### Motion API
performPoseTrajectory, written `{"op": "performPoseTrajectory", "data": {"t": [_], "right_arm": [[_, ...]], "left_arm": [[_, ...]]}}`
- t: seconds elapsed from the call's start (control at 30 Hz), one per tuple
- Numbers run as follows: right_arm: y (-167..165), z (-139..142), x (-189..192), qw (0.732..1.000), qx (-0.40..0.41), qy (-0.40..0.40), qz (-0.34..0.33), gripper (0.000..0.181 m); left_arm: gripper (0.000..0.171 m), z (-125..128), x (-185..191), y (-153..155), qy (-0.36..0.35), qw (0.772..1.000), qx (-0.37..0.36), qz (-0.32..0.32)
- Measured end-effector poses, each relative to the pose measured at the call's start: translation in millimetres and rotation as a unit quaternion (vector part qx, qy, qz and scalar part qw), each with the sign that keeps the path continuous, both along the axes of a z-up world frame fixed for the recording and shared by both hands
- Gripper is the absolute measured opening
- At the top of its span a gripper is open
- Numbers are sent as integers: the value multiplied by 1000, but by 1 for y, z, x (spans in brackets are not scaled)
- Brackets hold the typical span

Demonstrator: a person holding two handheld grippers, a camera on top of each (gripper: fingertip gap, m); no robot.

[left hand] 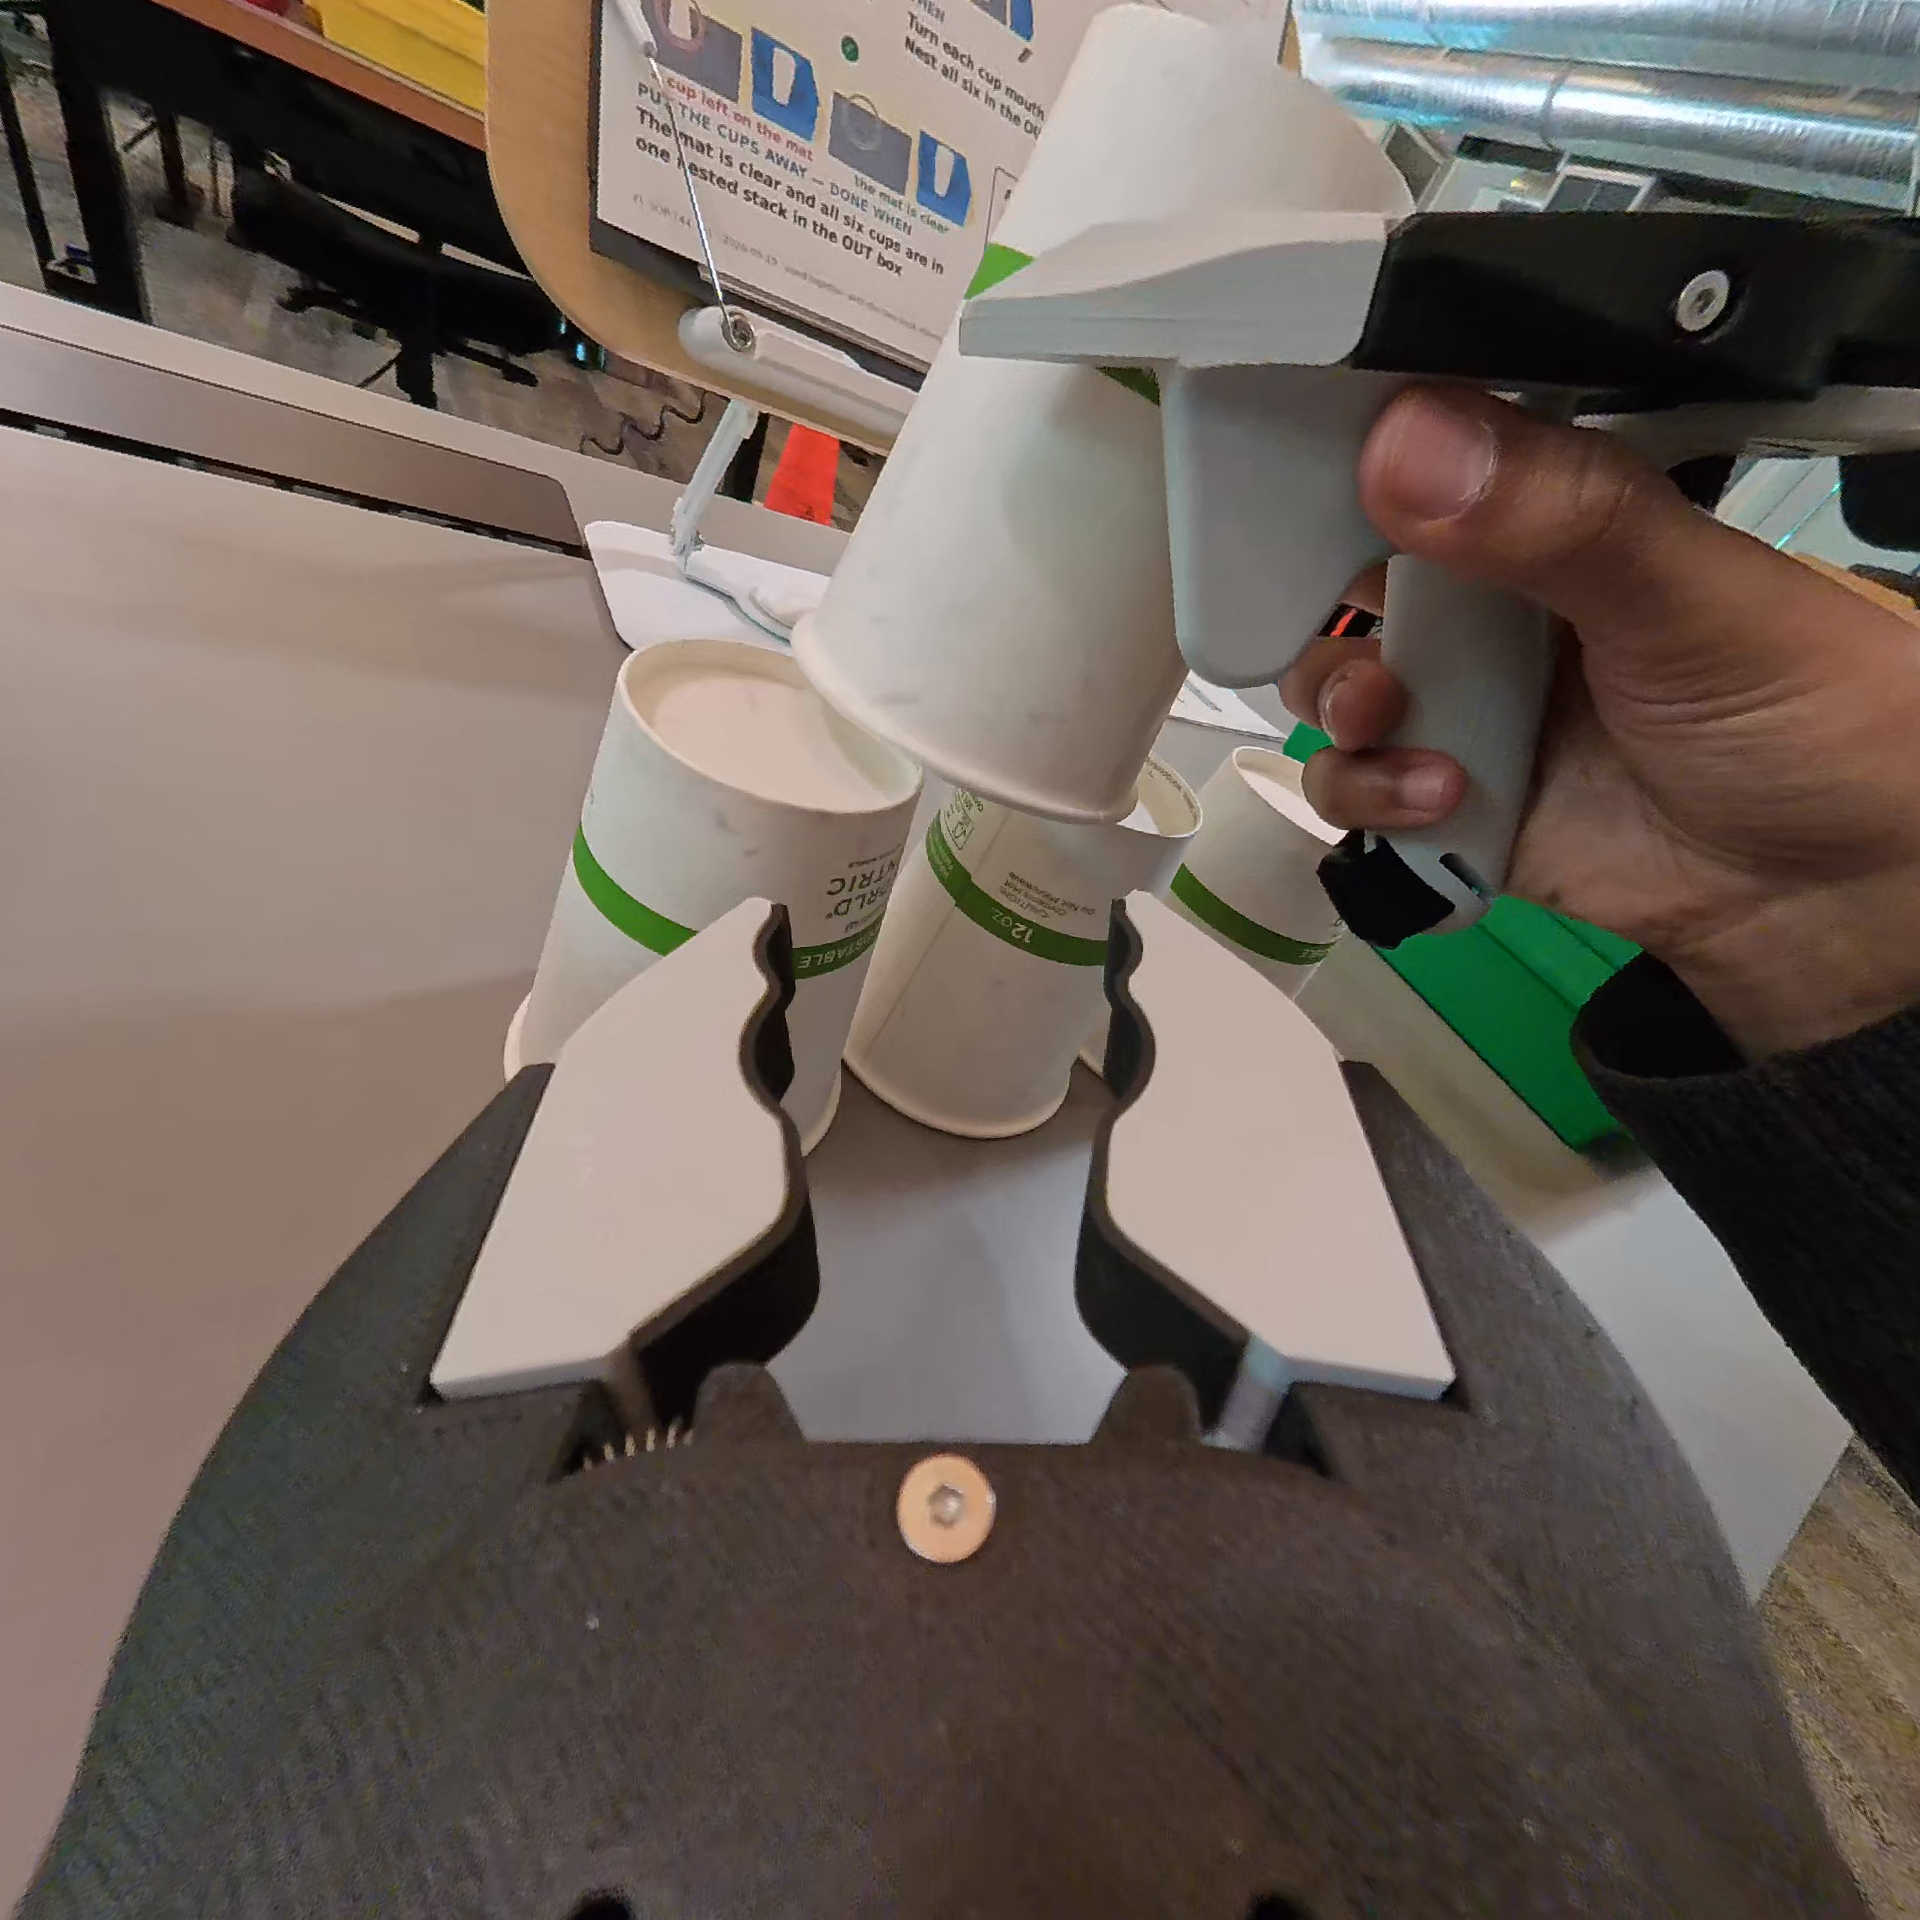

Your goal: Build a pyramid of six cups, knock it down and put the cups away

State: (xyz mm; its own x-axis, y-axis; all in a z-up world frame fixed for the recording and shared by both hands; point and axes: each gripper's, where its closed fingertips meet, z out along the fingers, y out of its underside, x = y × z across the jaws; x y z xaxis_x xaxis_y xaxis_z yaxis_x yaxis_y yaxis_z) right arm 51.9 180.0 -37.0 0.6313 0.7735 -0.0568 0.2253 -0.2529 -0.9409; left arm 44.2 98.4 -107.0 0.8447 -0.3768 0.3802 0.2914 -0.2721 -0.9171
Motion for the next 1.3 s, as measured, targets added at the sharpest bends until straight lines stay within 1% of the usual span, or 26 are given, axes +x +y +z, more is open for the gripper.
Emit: {"op": "performPoseTrajectory", "data": {"t": [0.17,0.37,0.47,0.67,0.77,0.83,0.9,0.97,1.0,1.07,1.1,1.2,1.27,1.3], "right_arm": [[-3,-3,-2,1000,17,-23,5,89],[-4,-3,-2,999,27,-31,6,89],[-5,-3,-2,999,30,-37,7,93],[-10,6,5,999,31,-33,6,100],[-22,18,17,1000,19,-5,-2,97],[-42,35,27,999,23,46,0,94],[-63,46,41,996,32,80,-1,93],[-86,44,54,994,43,96,0,91],[-97,37,59,995,44,94,8,90],[-117,13,72,997,42,68,16,90],[-123,0,80,997,41,57,11,89],[-141,-33,97,997,13,72,11,83],[-149,-48,102,993,-29,110,13,81],[-153,-53,102,990,-53,131,19,80]], "left_arm": [[59,-2,-1,1,-5,1000,-5,2],[59,-3,-2,2,2,1000,-5,7],[59,-3,-3,2,2,1000,-5,9],[59,-3,-2,2,1,1000,-7,8],[59,-3,-2,2,4,1000,-7,8],[59,-2,-3,3,4,1000,-5,10],[58,1,-6,3,5,1000,1,15],[58,9,-7,1,-13,1000,17,13],[59,19,-7,-1,-35,999,35,9],[58,42,-15,-7,-68,994,81,23],[57,52,-22,-8,-69,991,104,39],[55,84,-58,-10,-26,980,168,105],[55,105,-98,-10,19,965,201,166],[55,112,-124,-10,41,956,207,204]]}}
